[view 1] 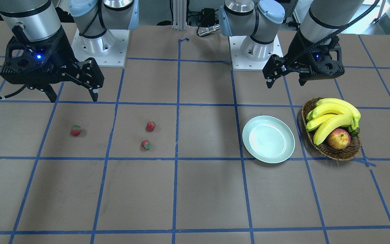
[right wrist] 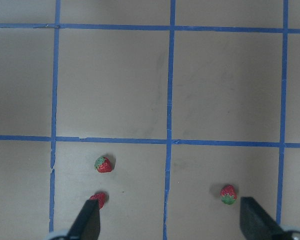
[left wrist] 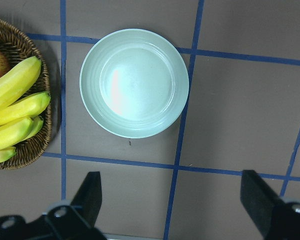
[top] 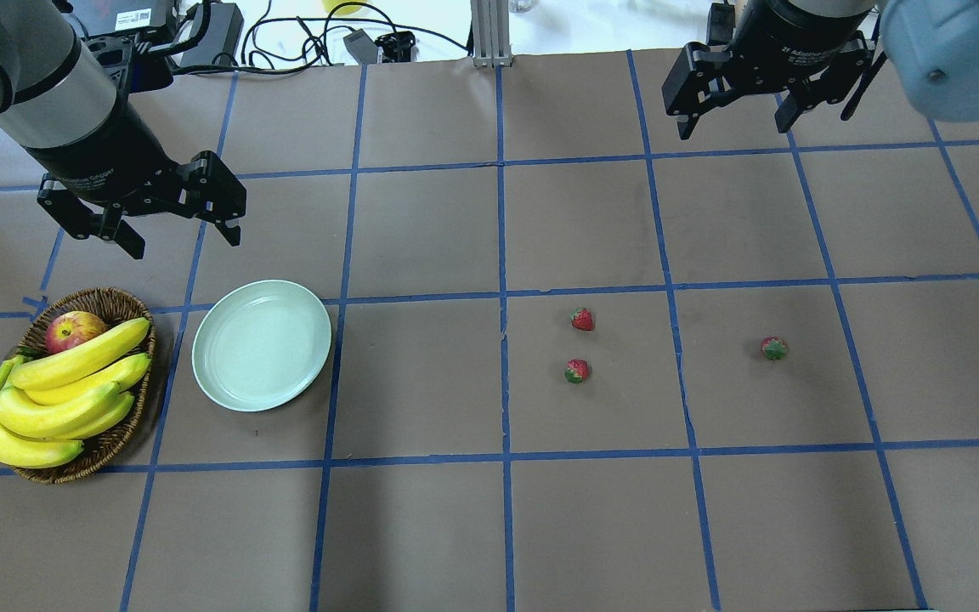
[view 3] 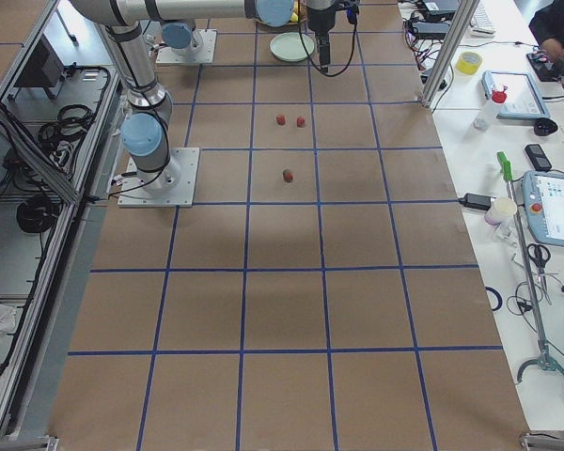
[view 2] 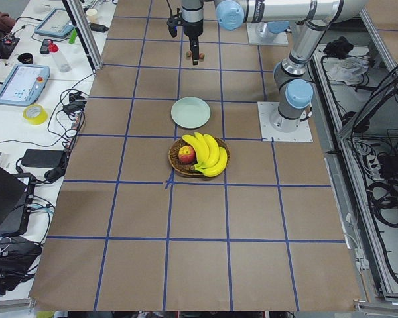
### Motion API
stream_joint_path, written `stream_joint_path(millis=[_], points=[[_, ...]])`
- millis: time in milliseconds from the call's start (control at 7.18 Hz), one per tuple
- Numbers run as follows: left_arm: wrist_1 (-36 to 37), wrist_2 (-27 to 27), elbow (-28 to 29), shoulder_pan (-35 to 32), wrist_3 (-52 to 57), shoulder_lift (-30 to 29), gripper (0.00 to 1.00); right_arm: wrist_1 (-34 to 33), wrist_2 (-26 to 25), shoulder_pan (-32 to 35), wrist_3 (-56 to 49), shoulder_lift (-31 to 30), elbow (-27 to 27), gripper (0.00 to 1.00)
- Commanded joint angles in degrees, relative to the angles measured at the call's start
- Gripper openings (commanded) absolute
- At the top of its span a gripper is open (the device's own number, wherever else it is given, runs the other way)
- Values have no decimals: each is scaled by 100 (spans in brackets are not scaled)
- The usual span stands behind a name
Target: Collect all strawberries into plate
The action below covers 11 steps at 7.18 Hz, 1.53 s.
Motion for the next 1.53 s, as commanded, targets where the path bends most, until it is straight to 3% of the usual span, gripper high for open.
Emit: stream_joint_path(millis=[0,1392], points=[[69,21,-7,-11,0,-23,100,4,-4,-5,9,0,3,100],[78,56,19,-11,18,39,100,13,-66,-14,-9,0,-58,100]])
